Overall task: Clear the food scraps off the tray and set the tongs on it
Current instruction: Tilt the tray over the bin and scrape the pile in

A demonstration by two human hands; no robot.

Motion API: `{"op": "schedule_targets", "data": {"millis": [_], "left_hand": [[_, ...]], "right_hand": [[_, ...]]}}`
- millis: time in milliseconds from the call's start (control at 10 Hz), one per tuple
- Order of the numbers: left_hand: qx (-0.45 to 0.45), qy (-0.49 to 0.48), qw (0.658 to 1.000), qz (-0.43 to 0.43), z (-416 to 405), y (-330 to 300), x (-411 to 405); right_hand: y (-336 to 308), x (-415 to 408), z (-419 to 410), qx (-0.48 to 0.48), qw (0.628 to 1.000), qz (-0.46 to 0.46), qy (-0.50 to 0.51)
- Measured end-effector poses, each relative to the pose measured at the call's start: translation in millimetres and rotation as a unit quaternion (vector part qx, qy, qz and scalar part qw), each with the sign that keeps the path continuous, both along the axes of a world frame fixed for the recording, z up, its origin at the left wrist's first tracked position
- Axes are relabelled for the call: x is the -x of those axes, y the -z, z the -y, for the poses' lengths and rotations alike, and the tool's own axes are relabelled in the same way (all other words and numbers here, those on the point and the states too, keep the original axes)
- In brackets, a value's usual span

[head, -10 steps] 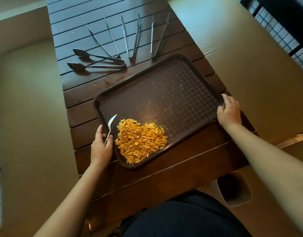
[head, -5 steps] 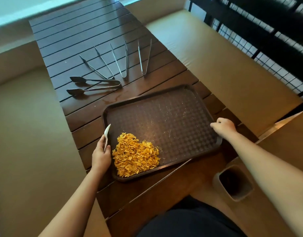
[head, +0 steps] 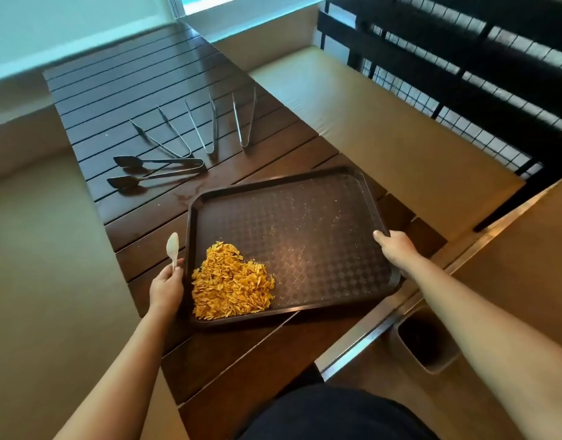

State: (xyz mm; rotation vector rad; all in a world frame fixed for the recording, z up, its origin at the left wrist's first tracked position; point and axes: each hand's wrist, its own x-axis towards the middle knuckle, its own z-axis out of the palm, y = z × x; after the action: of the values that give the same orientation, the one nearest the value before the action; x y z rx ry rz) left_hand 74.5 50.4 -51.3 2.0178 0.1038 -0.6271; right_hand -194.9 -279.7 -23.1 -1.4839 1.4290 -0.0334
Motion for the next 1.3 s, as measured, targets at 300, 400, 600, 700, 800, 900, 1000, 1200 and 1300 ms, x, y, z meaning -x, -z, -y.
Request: {"op": "schedule_targets", "data": {"millis": [300,400,600,700,800,900,1000,1200,1300], "left_hand": [[0.044,0.063,0.997,0.021,29.2,-17.9,64.9],[0.108,0.055,0.992,0.028,49.3,-29.9,89.8],[0.218,0.019,0.974,-0.061,76.8,-39.5,160.3],[0.224,-0.010,0.973,-0.057,91.1,-39.0,199.7],[0.231,-0.029,0.969,-0.082,102.1,-30.0,225.1],[0.239,-0.004,0.963,-0.120,114.5,-19.5,247.7],[0.200,0.027,0.973,-0.108,136.5,-14.9,268.6],[0.215,0.146,0.958,-0.118,199.0,-26.0,311.4],[0.230,0.164,0.947,-0.155,227.0,-24.4,320.5]], "right_hand": [[12.3,69.9,19.7,0.007,0.996,0.074,0.041],[14.7,97.2,29.8,0.016,0.991,0.113,0.068],[23.2,165.4,35.8,0.006,0.985,0.144,0.100],[25.3,203.2,35.5,0.003,0.985,0.137,0.106],[31.4,245.3,35.8,-0.005,0.982,0.143,0.125],[38.1,289.2,33.6,-0.011,0.976,0.144,0.162],[44.1,331.6,33.1,-0.023,0.966,0.157,0.202],[55.3,388.3,28.1,-0.034,0.937,0.178,0.299],[58.9,406.8,21.2,-0.041,0.915,0.193,0.352]]}}
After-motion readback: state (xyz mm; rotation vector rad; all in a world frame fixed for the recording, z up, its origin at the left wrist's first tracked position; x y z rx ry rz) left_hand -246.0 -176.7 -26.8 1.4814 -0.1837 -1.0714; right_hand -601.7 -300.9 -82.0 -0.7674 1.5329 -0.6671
